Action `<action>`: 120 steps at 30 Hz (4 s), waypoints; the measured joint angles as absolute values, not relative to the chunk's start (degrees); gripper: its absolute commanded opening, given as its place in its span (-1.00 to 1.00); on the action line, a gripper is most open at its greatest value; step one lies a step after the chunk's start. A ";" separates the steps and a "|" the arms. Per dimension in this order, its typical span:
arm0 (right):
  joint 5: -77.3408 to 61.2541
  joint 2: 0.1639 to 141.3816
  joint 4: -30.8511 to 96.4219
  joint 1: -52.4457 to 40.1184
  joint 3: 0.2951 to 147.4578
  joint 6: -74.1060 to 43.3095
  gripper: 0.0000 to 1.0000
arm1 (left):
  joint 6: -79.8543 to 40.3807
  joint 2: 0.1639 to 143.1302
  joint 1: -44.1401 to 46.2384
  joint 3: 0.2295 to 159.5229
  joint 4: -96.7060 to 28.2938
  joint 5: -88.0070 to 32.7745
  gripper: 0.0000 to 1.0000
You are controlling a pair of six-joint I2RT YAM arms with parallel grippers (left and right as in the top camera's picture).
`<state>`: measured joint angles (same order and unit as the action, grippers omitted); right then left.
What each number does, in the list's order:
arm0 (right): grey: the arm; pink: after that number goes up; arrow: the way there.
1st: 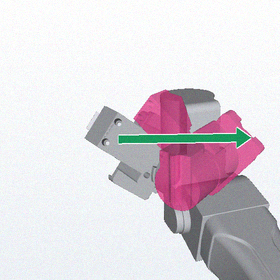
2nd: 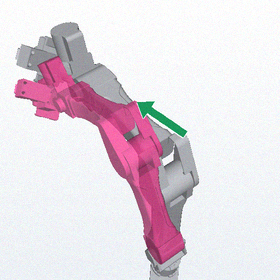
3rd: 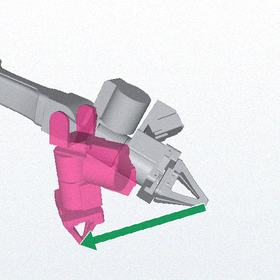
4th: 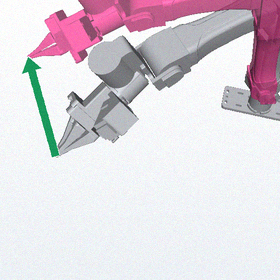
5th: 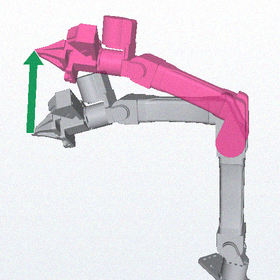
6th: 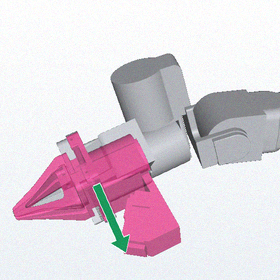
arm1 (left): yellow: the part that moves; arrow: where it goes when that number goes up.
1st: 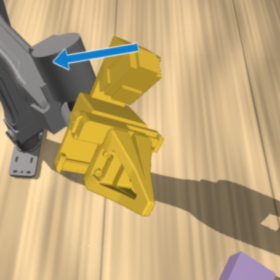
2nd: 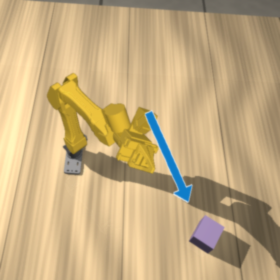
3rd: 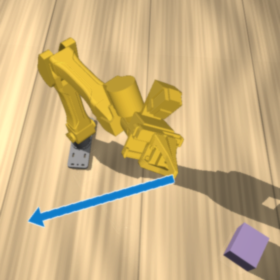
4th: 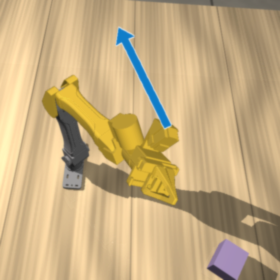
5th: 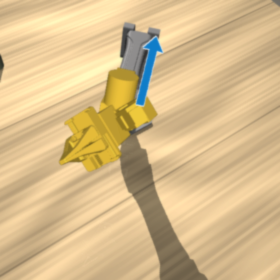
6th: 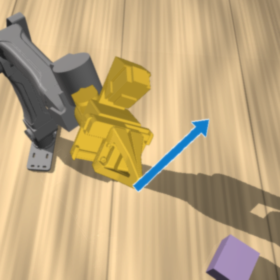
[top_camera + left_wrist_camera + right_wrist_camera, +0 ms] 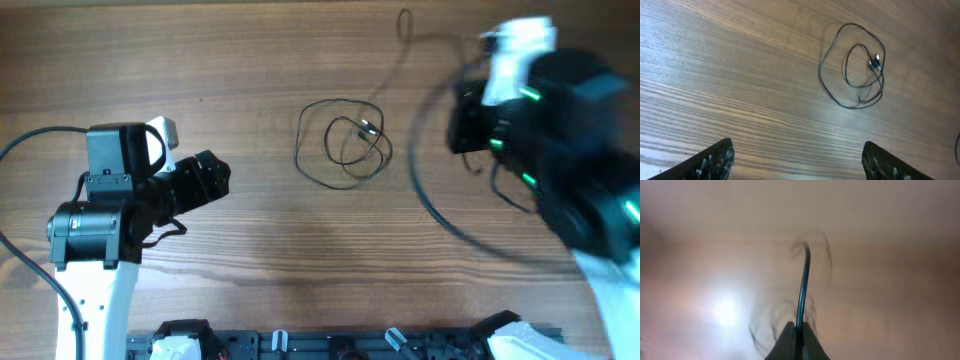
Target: Untangle cables
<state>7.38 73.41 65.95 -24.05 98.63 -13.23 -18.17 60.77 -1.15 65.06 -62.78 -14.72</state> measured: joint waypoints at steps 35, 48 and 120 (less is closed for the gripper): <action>-13.63 120.14 51.18 -24.05 97.80 -11.53 -0.91 | -17.82 60.77 -1.15 65.06 -62.81 -14.94 0.72; -15.49 123.00 45.10 -24.10 97.80 -18.72 -0.26 | -17.82 60.77 -1.15 65.06 -62.81 -14.94 0.72; -15.46 87.68 49.32 -26.09 95.59 -14.59 -0.92 | -17.80 60.77 -1.15 65.06 -64.10 -14.92 0.76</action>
